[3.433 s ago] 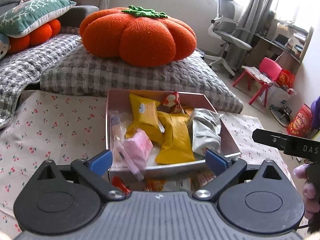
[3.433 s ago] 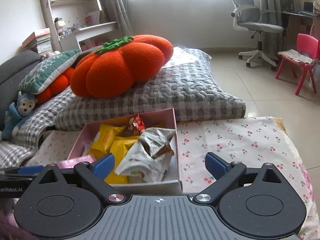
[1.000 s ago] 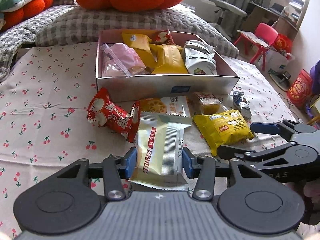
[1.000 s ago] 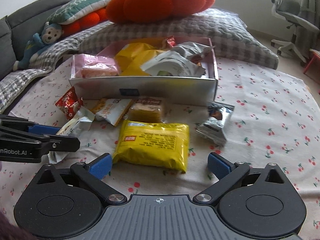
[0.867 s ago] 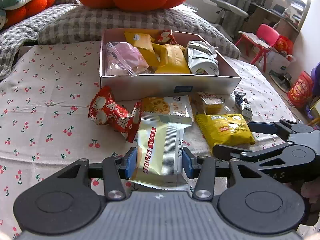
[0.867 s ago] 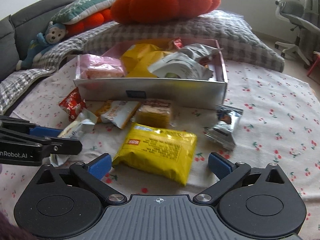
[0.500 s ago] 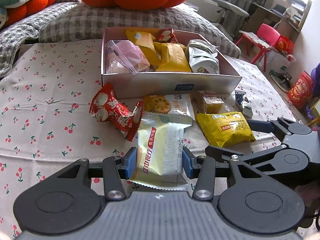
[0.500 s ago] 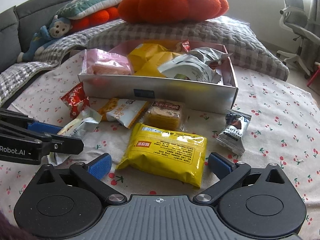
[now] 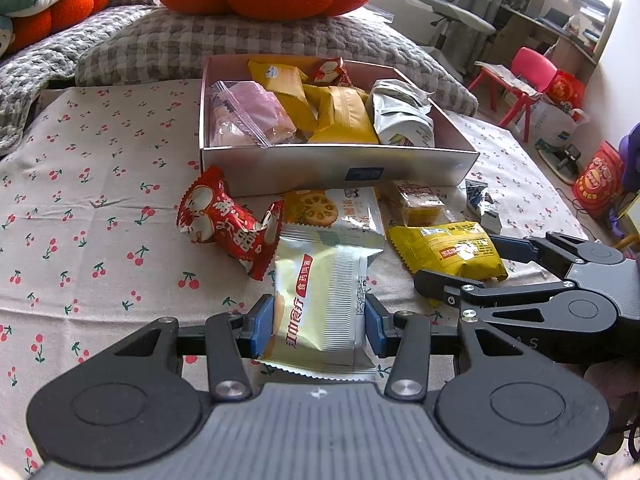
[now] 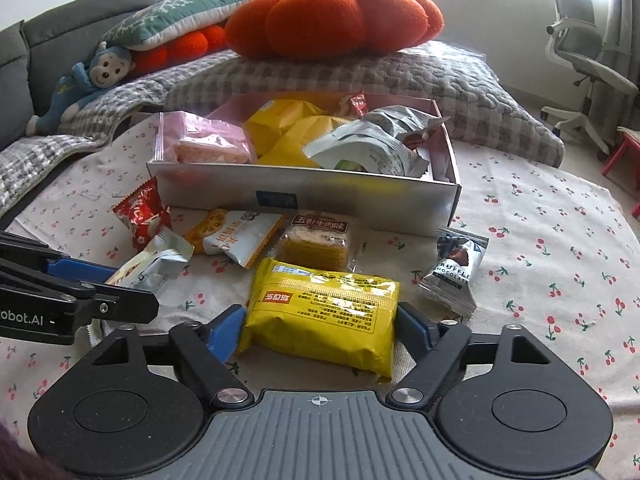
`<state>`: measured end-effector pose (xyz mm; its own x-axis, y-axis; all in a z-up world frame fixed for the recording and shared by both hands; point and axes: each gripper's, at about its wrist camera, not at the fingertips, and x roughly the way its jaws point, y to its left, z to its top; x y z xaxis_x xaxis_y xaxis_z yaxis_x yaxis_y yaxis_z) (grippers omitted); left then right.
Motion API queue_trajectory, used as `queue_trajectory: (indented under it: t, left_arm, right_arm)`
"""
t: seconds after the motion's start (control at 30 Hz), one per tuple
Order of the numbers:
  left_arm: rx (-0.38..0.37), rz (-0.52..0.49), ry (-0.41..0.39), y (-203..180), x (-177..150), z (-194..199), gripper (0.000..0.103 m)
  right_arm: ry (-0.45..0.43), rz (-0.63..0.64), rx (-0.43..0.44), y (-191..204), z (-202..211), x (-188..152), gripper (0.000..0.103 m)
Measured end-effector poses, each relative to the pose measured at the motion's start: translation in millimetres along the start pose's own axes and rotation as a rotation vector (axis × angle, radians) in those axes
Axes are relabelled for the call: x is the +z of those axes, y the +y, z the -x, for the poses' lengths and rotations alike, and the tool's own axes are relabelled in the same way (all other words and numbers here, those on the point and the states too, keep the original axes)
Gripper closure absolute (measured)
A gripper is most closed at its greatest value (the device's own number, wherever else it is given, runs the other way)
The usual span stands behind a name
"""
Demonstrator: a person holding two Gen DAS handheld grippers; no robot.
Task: Organize snacks
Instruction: 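Grasp the white printed packet with the left tool while the right tool grasps the yellow packet, then carry both packets over the box, lower them in and open both tools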
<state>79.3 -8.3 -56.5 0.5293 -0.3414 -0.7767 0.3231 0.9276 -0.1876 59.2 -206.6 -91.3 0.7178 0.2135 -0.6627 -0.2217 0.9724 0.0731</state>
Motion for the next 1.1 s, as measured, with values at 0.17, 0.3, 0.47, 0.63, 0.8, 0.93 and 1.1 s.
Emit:
queue_trajectory:
  t: [0.17,0.3,0.47,0.63,0.8,0.93,1.1]
  left_arm:
    - [-0.012,0.002,-0.005,-0.5,0.6,4.0,0.06]
    - [-0.02,0.002,-0.014,-1.2,2.4,8.9,0.06]
    - [-0.033,0.002,-0.031,-3.0,5.3,15.5,0.06]
    - [-0.039,-0.003,-0.054,-6.6,10.5,19.7,0.06]
    - [-0.037,0.01,-0.097,-5.1,23.8,26.2,0.06]
    - [-0.028,0.028,-0.139,-2.6,35.7,32.5,0.06]
    - [-0.004,0.036,-0.181,-3.0,50.6,33.7,0.06]
  right_arm:
    - [-0.004,-0.007,0.002,-1.3,5.2,-0.6,0.023]
    - [-0.006,-0.017,-0.001,-2.3,10.3,0.4,0.023]
    - [-0.028,-0.026,0.01,-4.1,19.9,4.8,0.023]
    - [-0.05,-0.041,0.017,-7.1,27.2,12.4,0.023]
    - [-0.067,-0.058,0.004,-10.8,30.2,19.9,0.023]
    - [-0.109,-0.053,0.003,-10.2,36.5,33.9,0.023]
    - [-0.149,-0.066,0.021,-10.0,42.9,50.0,0.023]
